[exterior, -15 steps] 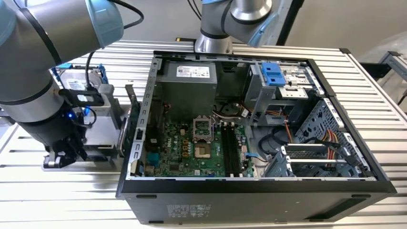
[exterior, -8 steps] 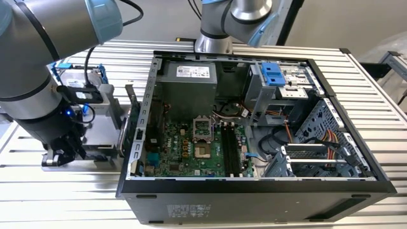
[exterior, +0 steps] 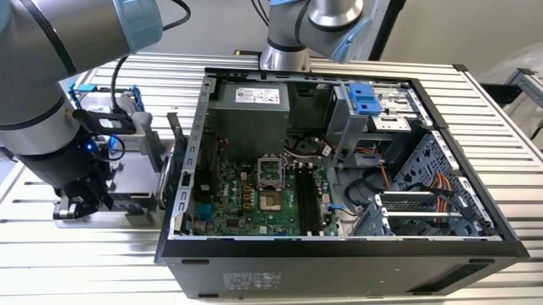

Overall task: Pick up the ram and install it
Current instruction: 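Pick up the ram and move it above insertion slot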

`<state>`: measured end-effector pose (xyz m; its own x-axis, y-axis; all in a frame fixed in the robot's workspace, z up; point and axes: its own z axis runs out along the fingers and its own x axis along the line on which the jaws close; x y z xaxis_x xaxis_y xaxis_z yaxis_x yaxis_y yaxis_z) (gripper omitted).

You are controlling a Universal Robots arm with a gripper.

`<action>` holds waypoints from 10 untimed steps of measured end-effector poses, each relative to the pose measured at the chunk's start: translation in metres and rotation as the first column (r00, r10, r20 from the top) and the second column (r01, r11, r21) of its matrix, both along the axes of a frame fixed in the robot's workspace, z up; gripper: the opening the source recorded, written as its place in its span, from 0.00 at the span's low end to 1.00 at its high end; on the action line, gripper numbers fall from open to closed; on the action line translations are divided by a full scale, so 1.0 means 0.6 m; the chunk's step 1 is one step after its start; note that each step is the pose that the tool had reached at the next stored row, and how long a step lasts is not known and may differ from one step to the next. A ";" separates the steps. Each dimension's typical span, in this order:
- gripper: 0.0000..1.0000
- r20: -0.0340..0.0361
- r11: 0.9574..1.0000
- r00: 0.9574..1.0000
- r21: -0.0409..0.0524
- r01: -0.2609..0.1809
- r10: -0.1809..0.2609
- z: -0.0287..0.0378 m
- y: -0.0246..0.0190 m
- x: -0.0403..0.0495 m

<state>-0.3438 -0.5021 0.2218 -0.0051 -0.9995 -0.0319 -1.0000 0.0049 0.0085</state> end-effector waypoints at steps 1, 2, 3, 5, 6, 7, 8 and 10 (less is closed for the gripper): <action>0.00 0.000 1.000 1.000 0.000 0.000 0.000 0.001 0.0000 0.000; 0.00 0.000 1.000 1.000 0.000 0.000 0.000 0.002 0.0000 0.000; 0.00 0.000 1.000 1.000 0.000 0.000 0.000 0.003 0.0000 0.000; 0.00 0.000 1.000 1.000 0.000 0.000 0.000 0.004 -0.0001 0.000; 0.00 0.000 1.000 1.000 0.000 0.000 0.000 0.005 -0.0001 0.000; 0.00 0.000 1.000 1.000 0.000 0.000 0.000 0.006 -0.0001 0.000; 0.00 0.000 1.000 1.000 0.000 0.000 0.000 0.007 -0.0001 0.000; 0.00 0.000 1.000 1.000 0.000 0.000 0.000 0.010 -0.0001 0.000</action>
